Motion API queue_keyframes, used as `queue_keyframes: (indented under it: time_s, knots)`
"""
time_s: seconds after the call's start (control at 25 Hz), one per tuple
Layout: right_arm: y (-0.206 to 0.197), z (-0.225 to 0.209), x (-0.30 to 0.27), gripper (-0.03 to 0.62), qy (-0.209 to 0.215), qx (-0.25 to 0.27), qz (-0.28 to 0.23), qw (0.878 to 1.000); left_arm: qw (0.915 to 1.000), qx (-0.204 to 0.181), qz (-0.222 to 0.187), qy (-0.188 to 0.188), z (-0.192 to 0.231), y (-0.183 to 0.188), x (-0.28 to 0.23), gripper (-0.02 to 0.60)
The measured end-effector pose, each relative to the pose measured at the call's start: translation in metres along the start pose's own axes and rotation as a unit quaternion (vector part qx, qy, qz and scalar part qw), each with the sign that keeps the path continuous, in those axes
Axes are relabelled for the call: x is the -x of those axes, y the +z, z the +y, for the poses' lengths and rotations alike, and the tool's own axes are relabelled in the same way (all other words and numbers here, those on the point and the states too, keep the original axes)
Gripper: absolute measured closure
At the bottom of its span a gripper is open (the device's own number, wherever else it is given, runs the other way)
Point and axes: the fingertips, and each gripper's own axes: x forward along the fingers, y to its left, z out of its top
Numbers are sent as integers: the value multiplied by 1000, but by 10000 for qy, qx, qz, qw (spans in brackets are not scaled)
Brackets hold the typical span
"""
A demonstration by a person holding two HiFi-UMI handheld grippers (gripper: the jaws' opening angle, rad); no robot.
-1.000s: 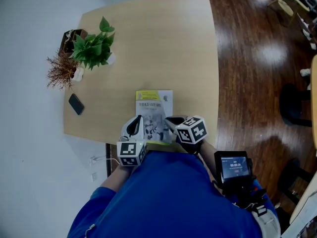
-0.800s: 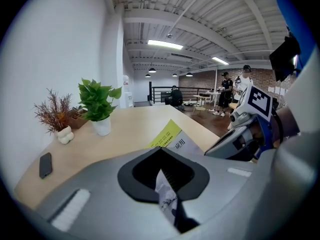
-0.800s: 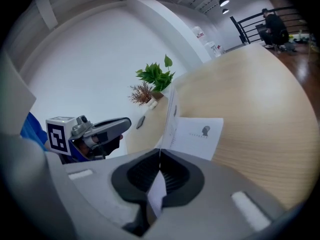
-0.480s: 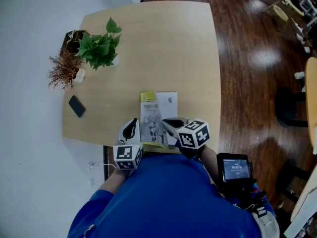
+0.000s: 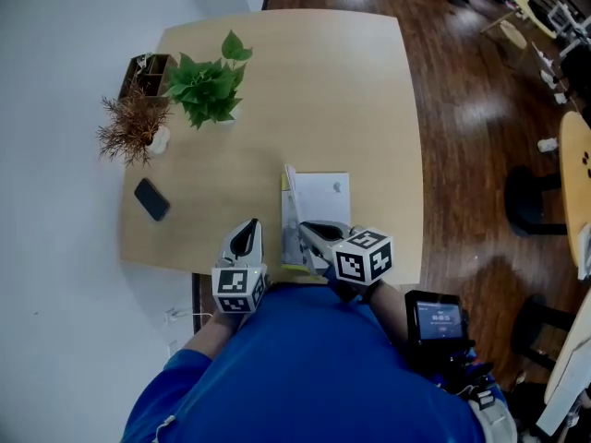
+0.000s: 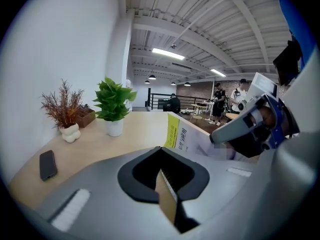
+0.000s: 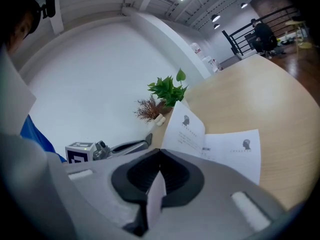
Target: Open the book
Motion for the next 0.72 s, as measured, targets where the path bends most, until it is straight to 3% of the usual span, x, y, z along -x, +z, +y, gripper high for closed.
queue_keyframes:
  time_s: [0.72]
  knots:
    - [-6, 43, -108, 591, -298, -49, -53, 9995, 9999, 96, 23, -59, 99, -21, 32, 575]
